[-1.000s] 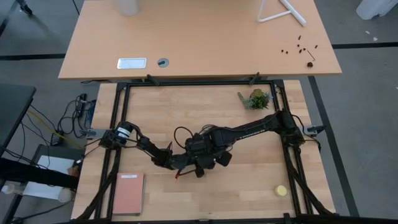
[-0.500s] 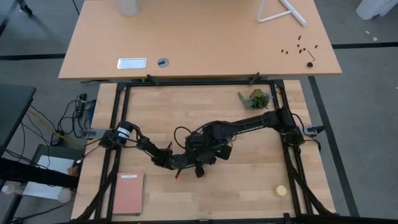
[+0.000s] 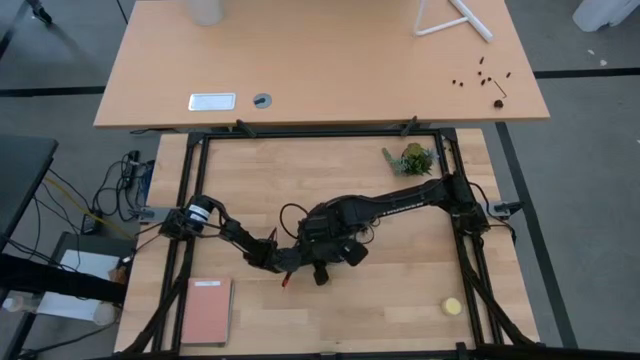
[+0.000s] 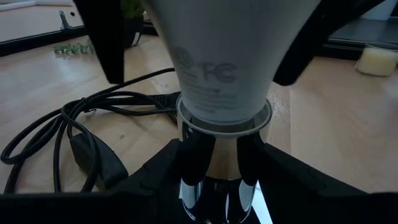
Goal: Screw lightbulb
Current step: Insert the lightbulb into the silver lamp
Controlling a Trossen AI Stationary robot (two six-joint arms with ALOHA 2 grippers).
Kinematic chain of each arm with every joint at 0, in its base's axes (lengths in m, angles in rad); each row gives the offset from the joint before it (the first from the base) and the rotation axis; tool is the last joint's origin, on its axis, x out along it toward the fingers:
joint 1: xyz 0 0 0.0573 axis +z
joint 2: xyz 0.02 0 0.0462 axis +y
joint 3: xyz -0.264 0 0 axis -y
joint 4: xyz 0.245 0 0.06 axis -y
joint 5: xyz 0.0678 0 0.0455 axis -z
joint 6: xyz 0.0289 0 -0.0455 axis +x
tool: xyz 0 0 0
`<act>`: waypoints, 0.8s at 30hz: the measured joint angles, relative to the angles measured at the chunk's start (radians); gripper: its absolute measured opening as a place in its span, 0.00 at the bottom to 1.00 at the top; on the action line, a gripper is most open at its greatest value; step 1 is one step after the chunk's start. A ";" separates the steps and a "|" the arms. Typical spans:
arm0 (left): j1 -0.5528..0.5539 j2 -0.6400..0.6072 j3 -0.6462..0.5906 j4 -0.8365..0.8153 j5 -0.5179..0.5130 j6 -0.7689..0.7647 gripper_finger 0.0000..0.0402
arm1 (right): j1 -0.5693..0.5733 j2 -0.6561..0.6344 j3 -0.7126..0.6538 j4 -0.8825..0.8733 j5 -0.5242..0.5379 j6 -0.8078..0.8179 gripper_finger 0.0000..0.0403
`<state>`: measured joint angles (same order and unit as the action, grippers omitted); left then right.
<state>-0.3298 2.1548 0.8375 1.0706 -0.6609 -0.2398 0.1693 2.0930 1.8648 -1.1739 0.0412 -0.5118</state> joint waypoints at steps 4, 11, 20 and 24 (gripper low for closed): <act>0.000 0.000 0.000 0.000 0.000 0.000 0.46 | 0.007 0.000 0.000 -0.001 0.022 0.217 0.66; 0.000 0.000 0.000 0.001 0.000 -0.002 0.46 | 0.007 0.000 0.000 -0.002 0.029 0.611 0.67; 0.000 0.000 0.000 0.000 0.005 0.000 0.46 | -0.003 0.000 0.000 -0.025 0.016 1.072 0.66; 0.000 0.000 0.000 0.001 0.008 -0.001 0.46 | -0.010 0.000 0.000 -0.029 -0.016 1.140 0.66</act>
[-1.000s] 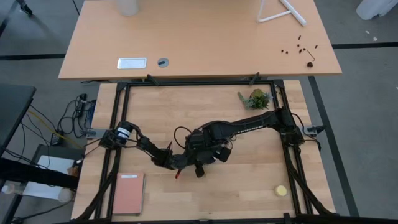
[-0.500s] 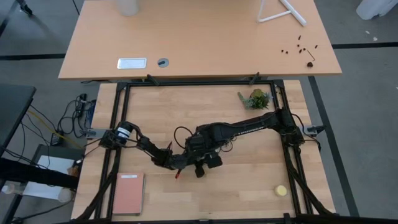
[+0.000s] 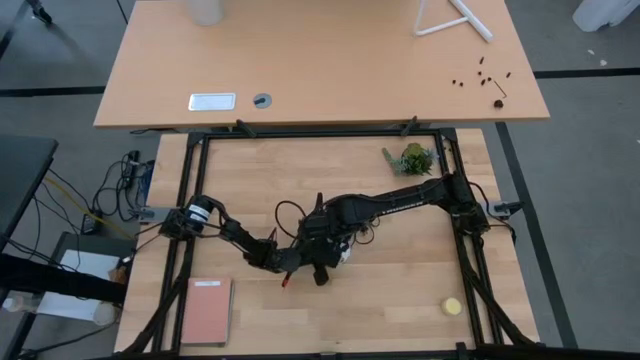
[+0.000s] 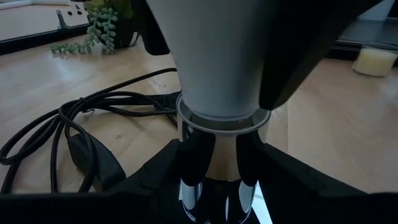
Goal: Screw lightbulb
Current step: Insert the lightbulb into the silver lamp
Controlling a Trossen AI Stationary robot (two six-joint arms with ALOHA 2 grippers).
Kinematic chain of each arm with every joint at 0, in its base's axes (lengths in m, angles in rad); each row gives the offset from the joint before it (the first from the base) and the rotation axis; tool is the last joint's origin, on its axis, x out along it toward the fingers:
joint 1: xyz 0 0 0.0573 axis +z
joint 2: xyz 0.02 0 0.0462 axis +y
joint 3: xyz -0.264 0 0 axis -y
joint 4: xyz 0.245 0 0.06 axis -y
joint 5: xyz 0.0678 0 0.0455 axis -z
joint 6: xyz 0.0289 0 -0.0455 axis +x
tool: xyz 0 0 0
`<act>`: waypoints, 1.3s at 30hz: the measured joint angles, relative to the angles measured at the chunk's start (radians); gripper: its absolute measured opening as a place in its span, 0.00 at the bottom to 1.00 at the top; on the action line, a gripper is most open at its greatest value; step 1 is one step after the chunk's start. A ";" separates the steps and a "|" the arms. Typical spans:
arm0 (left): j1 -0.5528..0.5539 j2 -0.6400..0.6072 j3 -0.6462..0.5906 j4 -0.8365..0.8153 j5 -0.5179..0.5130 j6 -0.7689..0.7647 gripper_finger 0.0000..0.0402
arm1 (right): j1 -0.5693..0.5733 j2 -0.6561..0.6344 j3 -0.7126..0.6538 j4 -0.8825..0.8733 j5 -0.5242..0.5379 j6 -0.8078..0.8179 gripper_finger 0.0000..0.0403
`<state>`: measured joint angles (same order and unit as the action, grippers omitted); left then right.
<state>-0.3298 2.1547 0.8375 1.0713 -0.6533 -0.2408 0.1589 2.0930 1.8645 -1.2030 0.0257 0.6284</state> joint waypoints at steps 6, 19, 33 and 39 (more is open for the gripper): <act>0.000 0.000 0.000 -0.002 0.004 0.002 0.46 | 0.002 0.000 0.001 0.008 -0.025 -0.184 0.80; 0.000 0.000 0.000 -0.001 0.007 0.001 0.46 | 0.006 0.000 0.001 0.023 -0.031 -0.987 0.97; 0.000 0.000 0.000 -0.001 0.008 0.001 0.46 | 0.010 0.000 0.001 0.025 -0.009 -1.622 0.92; 0.000 0.000 0.000 -0.001 0.008 0.001 0.46 | 0.002 0.000 0.001 0.004 -0.009 -1.698 0.78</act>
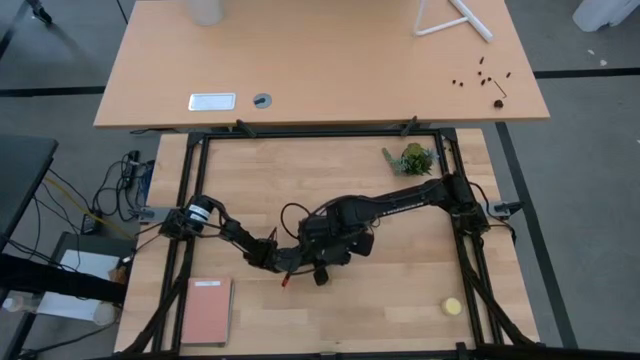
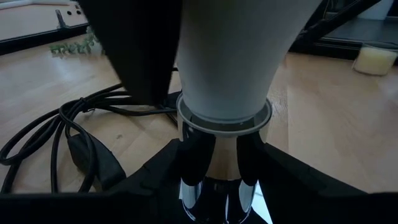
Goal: Screw lightbulb
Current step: Insert the lightbulb into the silver lamp
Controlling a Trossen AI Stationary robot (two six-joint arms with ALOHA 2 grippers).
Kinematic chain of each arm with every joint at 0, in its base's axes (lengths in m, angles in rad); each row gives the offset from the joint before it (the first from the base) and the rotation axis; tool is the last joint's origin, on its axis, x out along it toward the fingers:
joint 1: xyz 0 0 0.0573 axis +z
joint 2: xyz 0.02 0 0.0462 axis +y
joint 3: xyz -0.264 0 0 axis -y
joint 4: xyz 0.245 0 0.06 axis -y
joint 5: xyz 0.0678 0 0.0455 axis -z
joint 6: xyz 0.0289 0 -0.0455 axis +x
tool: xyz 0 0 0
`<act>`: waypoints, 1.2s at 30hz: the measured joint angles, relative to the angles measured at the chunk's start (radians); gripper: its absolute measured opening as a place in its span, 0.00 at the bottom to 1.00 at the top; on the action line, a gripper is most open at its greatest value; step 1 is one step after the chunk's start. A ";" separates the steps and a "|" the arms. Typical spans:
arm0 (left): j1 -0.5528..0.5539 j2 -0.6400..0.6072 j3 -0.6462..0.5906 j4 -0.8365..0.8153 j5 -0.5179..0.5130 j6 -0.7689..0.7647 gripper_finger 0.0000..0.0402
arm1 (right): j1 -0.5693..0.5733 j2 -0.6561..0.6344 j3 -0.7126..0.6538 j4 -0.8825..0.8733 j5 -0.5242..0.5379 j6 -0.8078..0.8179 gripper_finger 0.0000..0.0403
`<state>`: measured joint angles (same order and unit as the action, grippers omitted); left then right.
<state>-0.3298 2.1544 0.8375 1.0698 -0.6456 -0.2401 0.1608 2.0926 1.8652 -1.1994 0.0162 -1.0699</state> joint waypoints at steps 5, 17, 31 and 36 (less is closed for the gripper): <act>0.000 0.000 0.000 0.000 0.000 0.000 0.46 | -0.010 0.000 0.000 -0.012 0.000 -0.033 0.63; 0.000 0.000 0.000 0.001 0.000 0.004 0.46 | -0.013 0.000 0.000 -0.005 -0.012 0.430 0.68; 0.000 -0.001 0.000 0.006 0.004 -0.007 0.46 | -0.011 0.000 -0.002 0.033 -0.009 1.430 0.68; 0.000 -0.001 0.000 0.004 0.004 -0.001 0.46 | -0.007 0.000 -0.002 0.039 -0.017 1.622 0.69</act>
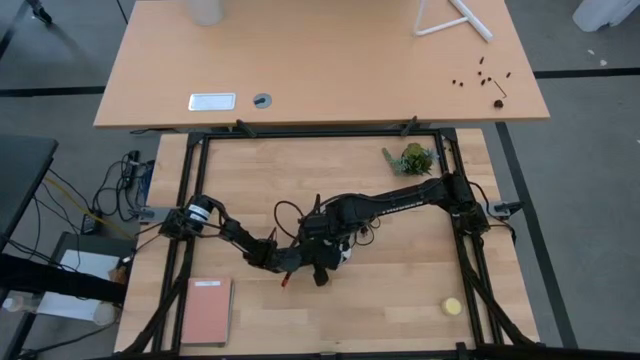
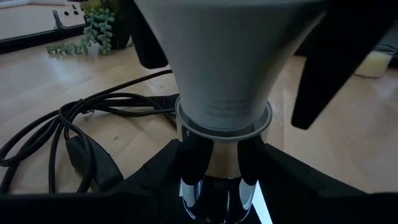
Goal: Screw lightbulb
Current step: Insert the lightbulb into the silver lamp
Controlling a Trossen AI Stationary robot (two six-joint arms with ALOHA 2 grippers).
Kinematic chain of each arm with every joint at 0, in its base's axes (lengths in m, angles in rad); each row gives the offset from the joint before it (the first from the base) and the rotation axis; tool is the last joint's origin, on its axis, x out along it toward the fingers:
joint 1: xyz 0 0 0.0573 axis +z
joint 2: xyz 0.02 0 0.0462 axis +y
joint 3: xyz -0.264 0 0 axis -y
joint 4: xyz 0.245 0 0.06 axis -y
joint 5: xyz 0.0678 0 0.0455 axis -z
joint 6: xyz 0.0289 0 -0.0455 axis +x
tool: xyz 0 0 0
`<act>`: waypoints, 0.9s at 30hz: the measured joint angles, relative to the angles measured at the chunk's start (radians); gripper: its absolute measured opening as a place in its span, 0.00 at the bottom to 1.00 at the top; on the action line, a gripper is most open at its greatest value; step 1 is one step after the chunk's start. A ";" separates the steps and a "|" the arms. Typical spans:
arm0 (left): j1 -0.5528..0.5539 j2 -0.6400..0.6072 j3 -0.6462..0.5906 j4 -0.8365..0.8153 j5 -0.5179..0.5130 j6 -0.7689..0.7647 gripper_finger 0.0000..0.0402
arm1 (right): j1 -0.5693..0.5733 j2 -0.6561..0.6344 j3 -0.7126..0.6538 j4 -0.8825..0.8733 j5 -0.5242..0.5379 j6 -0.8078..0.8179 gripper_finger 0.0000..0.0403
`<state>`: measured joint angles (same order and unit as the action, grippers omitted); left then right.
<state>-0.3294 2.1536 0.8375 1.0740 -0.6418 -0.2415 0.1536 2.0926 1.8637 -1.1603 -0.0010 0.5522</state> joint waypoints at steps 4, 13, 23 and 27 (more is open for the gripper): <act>0.000 0.000 0.000 -0.001 -0.002 0.001 0.46 | 0.003 0.000 0.000 0.000 -0.003 -0.073 0.69; 0.000 0.000 0.000 -0.005 -0.001 0.005 0.46 | 0.021 0.000 0.001 0.008 0.011 -0.515 0.86; 0.000 0.000 0.000 -0.004 -0.002 0.002 0.46 | 0.027 0.000 0.001 -0.001 0.032 -1.145 0.96; 0.000 0.000 0.000 -0.003 -0.003 0.001 0.46 | 0.030 0.000 0.001 -0.005 0.032 -1.363 0.92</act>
<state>-0.3294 2.1540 0.8379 1.0706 -0.6449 -0.2401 0.1837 2.0926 1.8645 -1.1649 0.0311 -0.8109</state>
